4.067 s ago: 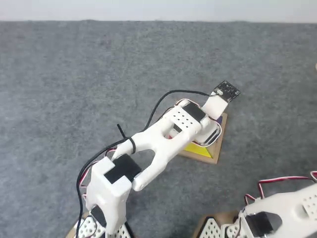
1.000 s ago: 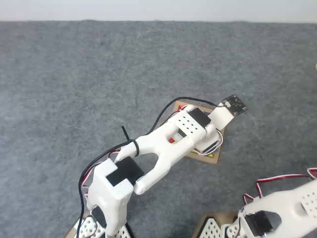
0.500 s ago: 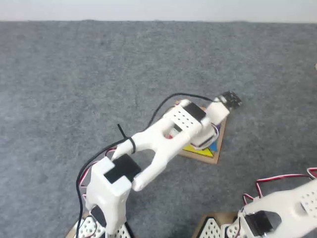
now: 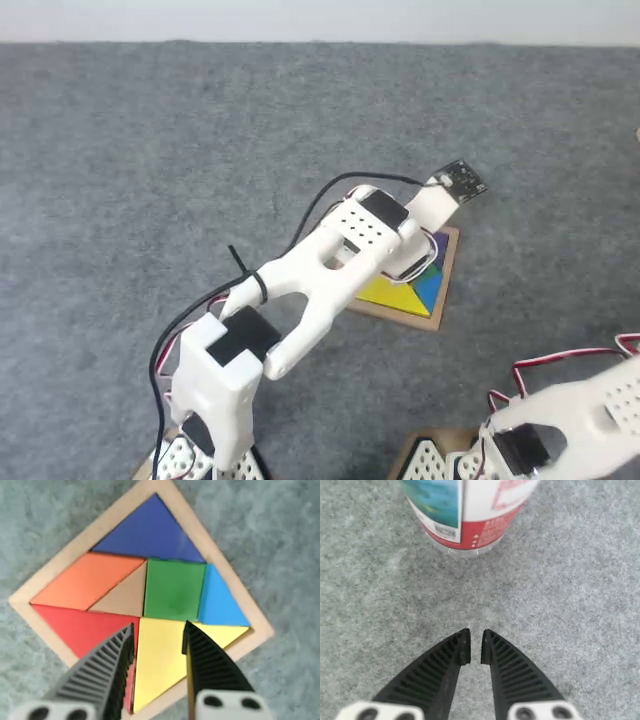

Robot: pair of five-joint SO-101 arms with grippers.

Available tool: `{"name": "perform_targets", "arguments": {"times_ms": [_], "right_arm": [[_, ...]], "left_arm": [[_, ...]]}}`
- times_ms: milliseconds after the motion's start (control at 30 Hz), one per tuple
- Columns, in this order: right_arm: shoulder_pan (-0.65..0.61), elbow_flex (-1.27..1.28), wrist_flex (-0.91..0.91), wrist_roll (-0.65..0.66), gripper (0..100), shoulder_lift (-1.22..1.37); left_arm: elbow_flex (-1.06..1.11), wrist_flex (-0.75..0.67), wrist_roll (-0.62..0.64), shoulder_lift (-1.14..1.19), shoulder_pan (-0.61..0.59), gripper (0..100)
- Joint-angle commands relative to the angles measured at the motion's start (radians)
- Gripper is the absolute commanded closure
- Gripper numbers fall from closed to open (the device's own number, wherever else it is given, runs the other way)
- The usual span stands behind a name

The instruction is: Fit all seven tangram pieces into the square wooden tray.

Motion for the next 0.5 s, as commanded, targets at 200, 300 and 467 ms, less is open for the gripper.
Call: {"name": "perform_targets", "arguments": {"times_ms": [200,300,467], "right_arm": [[-0.025,-0.051,0.035,0.002,92.9,-0.131],[-0.024,-0.051,0.035,0.002,92.9,-0.137],[-0.027,-0.051,0.047,0.002,92.9,-0.137]], "left_arm": [[-0.047,-0.009,0.021,0.002,0.100,85],[-0.051,-0.012,0.018,0.037,0.072,85],[-0.054,-0.028,0.015,0.144,0.060,85]]}}
